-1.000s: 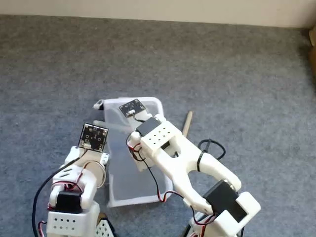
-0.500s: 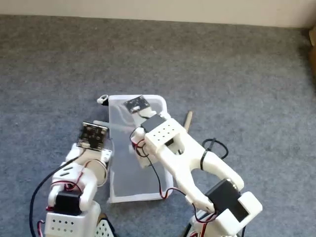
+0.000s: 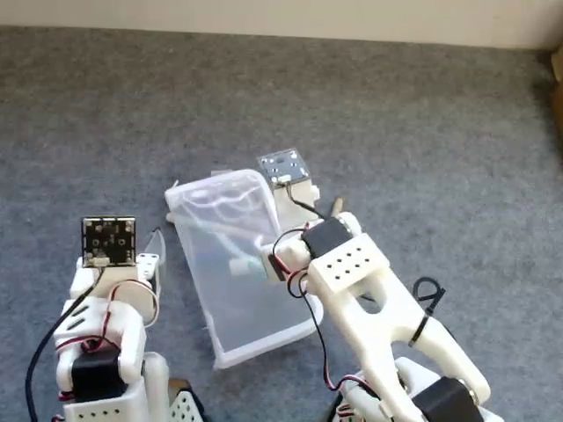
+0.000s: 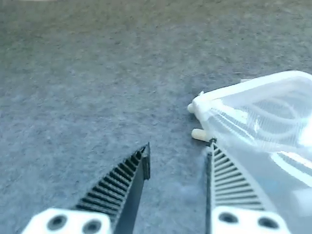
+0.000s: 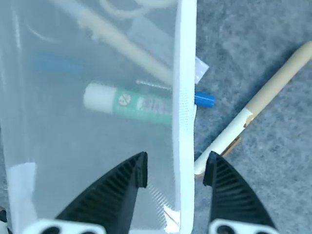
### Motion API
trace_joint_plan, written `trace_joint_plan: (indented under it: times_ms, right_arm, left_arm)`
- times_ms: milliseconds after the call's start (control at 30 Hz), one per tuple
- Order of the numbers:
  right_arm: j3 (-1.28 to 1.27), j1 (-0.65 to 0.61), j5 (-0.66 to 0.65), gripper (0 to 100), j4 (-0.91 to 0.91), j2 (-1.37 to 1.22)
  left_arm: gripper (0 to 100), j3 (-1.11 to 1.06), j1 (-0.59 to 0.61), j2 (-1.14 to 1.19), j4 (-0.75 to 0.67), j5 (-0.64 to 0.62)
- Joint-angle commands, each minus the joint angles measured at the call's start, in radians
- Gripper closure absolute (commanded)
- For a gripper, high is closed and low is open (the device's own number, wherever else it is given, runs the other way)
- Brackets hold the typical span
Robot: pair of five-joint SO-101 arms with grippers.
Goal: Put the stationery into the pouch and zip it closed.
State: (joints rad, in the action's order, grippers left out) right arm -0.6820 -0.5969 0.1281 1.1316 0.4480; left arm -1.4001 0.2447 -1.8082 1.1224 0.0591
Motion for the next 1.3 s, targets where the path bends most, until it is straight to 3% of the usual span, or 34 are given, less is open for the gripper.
trace_joint_plan:
  times_ms: [0,367,700,1100,1267]
  right_arm:
    - [-0.001,0.018,0.005,80.7,-0.047,0.039]
    - [0.002,0.035,0.011,80.7,-0.056,-0.008]
    - [-0.004,0.166,0.012,80.7,-0.166,-0.008]
    - [-0.005,0.168,0.012,80.7,-0.173,-0.008]
    - [-0.005,0.171,0.012,80.7,-0.174,-0.008]
  left_arm:
    - [80,0.122,0.048,0.18,0.002,0.011]
    - [80,0.529,0.045,0.934,-0.003,0.015]
    - [80,0.843,0.048,1.503,-0.003,0.275]
    - [80,1.194,0.013,1.917,-0.003,0.43]
    - [80,1.23,-0.065,1.956,0.002,0.374]
